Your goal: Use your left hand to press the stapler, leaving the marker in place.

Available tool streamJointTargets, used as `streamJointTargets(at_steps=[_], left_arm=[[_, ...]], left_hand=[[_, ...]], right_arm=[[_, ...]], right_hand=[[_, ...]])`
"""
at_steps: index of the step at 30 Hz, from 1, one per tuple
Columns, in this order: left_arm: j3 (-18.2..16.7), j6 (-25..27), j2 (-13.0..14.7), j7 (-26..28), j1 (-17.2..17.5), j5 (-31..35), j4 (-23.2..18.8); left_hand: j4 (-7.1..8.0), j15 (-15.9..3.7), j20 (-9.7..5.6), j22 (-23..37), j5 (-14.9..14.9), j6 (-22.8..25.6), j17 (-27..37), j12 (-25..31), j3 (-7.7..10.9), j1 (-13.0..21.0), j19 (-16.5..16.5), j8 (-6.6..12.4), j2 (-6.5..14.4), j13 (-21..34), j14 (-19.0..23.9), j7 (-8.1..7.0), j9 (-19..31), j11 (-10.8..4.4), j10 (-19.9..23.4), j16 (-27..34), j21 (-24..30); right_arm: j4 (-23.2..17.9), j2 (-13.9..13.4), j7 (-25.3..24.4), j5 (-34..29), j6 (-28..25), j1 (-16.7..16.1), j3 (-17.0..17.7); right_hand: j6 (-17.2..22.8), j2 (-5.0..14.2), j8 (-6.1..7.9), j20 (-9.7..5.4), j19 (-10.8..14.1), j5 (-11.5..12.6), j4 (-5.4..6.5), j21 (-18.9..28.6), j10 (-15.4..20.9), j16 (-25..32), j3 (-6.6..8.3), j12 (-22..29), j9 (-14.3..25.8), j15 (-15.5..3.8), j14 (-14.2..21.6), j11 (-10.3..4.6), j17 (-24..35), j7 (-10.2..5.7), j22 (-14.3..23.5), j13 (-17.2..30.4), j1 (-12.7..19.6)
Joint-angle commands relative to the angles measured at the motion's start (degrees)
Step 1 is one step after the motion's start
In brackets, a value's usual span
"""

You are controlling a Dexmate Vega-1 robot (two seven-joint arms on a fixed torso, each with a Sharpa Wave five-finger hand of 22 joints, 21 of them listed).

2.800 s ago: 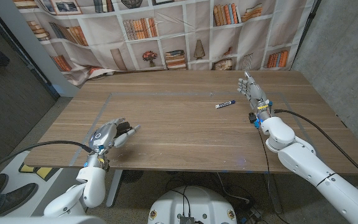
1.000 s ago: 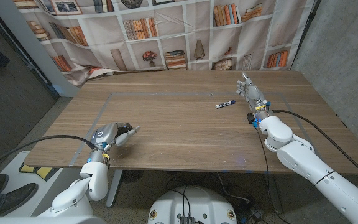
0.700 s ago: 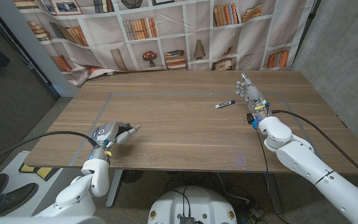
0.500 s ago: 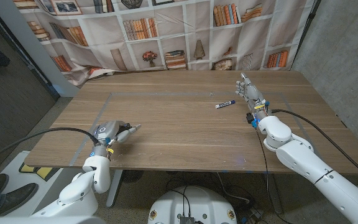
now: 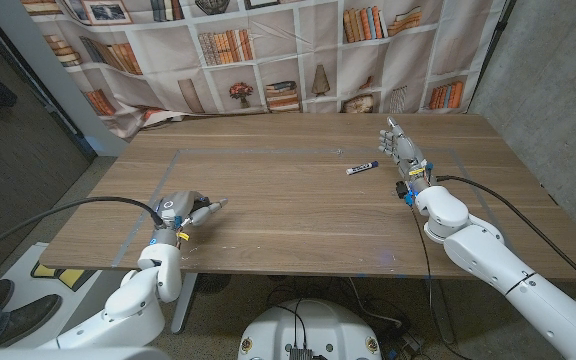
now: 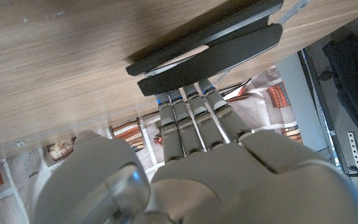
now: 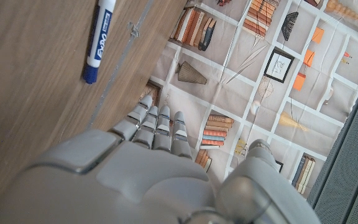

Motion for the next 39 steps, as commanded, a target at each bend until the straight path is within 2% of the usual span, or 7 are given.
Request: streamJointTargets(at_steps=[1,12,23,35,39], left_arm=[[-1.70,-2.59,-0.43,4.13,2.03,-1.39,-0.70],[-6.16,-6.90,-0.53,8.01,5.91,-3.45,-2.93],[-8.27,-6.79,-1.29,10.08,8.29,-2.65,-4.44],[-7.37,-4.90,-2.38,11.01,7.59,-0.14,-4.16],[-8.43,-5.98,-2.84,11.88,8.03,-0.87,-3.92]], left_hand=[[0.11,0.11,0.21,0.25,0.17,1.93,0.11,0.07,-0.47,0.05,0.36,0.07,-0.25,0.26,0.33,1.15,0.28,-0.12,0.96,0.13,0.25],[0.18,0.30,0.25,0.27,0.19,1.73,0.12,-0.19,-0.57,0.11,0.38,-0.27,-0.03,0.26,0.36,1.17,0.28,0.02,1.05,-0.10,0.14],[0.23,0.21,0.34,0.28,0.21,1.84,0.13,-0.45,-0.63,0.22,0.50,-0.48,0.21,0.27,0.59,1.25,0.29,0.16,1.09,-0.24,0.06],[0.26,0.40,0.38,0.29,0.24,1.61,0.13,-0.81,-0.65,0.48,0.52,-0.91,0.60,0.29,0.35,1.26,0.31,0.12,1.13,-0.64,-0.09],[0.25,0.44,0.44,0.30,0.25,1.38,0.14,-1.10,-0.63,0.67,0.29,-1.17,0.84,0.30,-0.05,1.18,0.32,0.03,0.88,-0.94,-0.27]], right_arm=[[-0.65,-0.30,-0.38,-0.37,1.44,-1.04,0.75],[-1.34,-0.47,-0.66,-1.10,2.50,-2.14,1.10],[-1.86,-0.65,-0.42,-1.11,3.14,-3.11,1.51],[-2.59,-1.23,-0.11,-0.84,2.88,-3.81,2.05],[-2.50,-1.29,0.06,-0.83,3.11,-3.83,2.19]], right_hand=[[0.55,0.58,0.04,-0.22,0.30,0.02,-0.01,-0.11,0.47,-0.13,-0.17,-0.34,0.18,-0.02,0.44,-0.18,0.17,-0.15,0.12,0.28,0.06],[0.59,0.59,0.04,-0.21,0.33,0.02,-0.03,-0.23,0.47,-0.14,-0.21,-0.40,0.18,-0.01,0.47,-0.06,0.16,-0.16,0.12,0.29,0.06],[0.60,0.61,0.03,-0.26,0.43,0.02,-0.05,-0.36,0.49,-0.14,-0.26,-0.47,0.18,-0.02,0.53,-0.12,0.16,-0.17,0.13,0.29,0.06],[0.59,0.62,0.01,-0.27,0.66,0.03,-0.09,-0.47,0.52,-0.13,-0.32,-0.55,0.18,-0.15,0.61,-0.10,0.15,-0.19,0.13,0.29,0.08],[0.62,0.62,0.02,-0.34,0.83,0.03,-0.10,-0.45,0.63,-0.11,-0.34,-0.53,0.18,-0.14,0.69,0.04,0.15,-0.17,0.13,0.29,0.09]])
